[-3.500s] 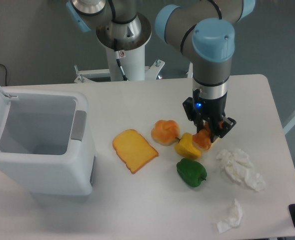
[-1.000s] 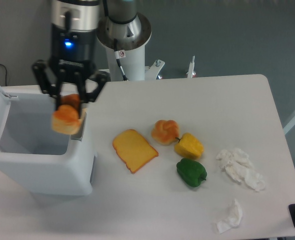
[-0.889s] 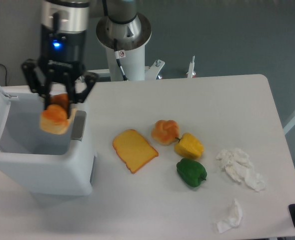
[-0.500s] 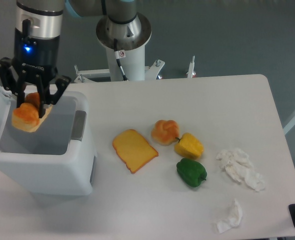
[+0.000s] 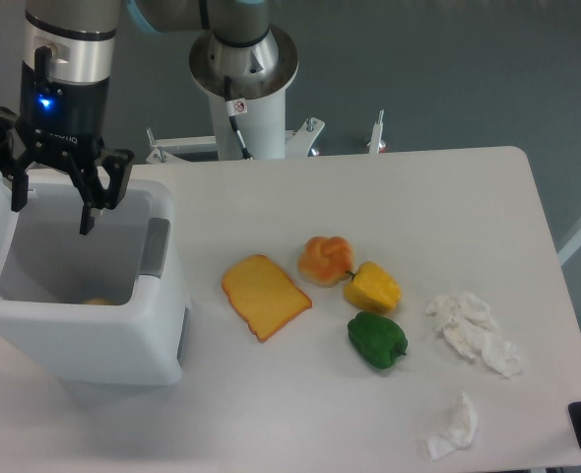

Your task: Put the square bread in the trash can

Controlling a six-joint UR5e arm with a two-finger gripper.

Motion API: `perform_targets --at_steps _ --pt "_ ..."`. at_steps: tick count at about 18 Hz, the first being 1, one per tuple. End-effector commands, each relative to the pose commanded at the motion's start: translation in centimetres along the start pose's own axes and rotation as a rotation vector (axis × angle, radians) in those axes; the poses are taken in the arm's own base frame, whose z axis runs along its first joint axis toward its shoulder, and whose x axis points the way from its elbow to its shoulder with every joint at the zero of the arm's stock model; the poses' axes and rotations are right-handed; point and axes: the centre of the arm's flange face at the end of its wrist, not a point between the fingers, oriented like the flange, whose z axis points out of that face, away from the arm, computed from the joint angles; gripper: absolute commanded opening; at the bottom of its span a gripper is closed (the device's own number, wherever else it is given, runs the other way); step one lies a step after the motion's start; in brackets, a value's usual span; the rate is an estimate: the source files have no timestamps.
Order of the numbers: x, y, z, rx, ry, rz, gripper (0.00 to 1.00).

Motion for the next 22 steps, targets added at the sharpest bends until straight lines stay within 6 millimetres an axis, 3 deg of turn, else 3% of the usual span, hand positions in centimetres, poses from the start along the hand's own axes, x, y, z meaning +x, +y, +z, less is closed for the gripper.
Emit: perform_targets --at_steps 3,7,15,22 --pt "0.0 0.0 -0.2 0.002 -0.004 0.004 0.80" --pt "-2.7 -0.1 -0.6 0.010 -0.030 0.008 1.00" --pt "-10.1 0.8 -2.2 -0.030 -0.201 0.144 1.00" --pt "-15.6 2.4 -0.3 -0.188 -0.304 0.352 1.00"
